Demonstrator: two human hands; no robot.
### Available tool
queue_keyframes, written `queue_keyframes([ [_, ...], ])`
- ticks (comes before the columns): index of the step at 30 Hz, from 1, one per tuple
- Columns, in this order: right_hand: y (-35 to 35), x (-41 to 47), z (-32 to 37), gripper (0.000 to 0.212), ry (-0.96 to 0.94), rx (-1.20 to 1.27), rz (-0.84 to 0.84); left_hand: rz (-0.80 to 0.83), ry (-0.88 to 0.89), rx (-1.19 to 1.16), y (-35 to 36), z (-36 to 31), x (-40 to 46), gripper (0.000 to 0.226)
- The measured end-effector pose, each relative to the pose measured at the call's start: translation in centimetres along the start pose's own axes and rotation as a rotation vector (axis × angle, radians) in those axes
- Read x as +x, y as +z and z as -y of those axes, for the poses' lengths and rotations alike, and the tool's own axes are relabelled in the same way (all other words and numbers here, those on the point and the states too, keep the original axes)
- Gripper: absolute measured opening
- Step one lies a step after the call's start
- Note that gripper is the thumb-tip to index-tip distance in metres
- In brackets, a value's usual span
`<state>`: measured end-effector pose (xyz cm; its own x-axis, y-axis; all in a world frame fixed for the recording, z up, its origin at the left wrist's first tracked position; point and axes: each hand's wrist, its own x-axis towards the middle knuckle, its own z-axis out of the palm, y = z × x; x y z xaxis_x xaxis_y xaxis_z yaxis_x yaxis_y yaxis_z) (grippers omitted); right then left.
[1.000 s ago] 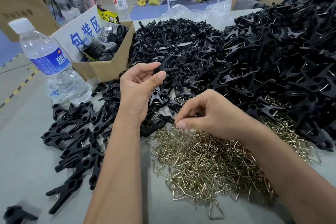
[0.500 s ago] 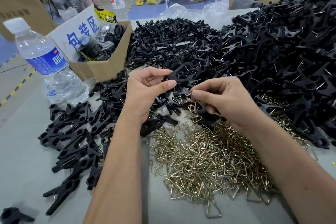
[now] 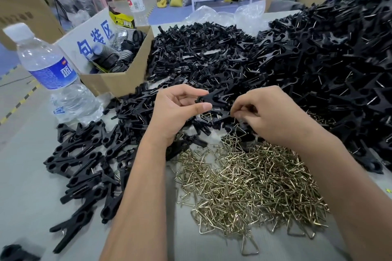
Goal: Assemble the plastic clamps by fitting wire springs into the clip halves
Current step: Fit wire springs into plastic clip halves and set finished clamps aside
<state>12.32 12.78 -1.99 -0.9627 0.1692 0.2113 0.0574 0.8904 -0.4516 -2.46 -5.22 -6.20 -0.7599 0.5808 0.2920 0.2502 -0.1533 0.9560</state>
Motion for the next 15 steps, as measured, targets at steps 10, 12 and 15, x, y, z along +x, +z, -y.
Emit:
queue_keyframes([
  [10,3.8,0.0,-0.8,0.008,0.282,1.024,-0.453,-0.005,0.012,-0.070,0.3,0.0,0.0,0.030],
  [12,4.2,0.1,-0.6,0.009,0.297,1.062,-0.463,0.026,0.006,-0.085,0.7,0.0,-0.1,0.029],
  [15,4.6,0.2,-0.5,0.008,0.269,1.019,-0.476,0.063,-0.005,-0.102,1.5,-0.1,-0.2,0.028],
])
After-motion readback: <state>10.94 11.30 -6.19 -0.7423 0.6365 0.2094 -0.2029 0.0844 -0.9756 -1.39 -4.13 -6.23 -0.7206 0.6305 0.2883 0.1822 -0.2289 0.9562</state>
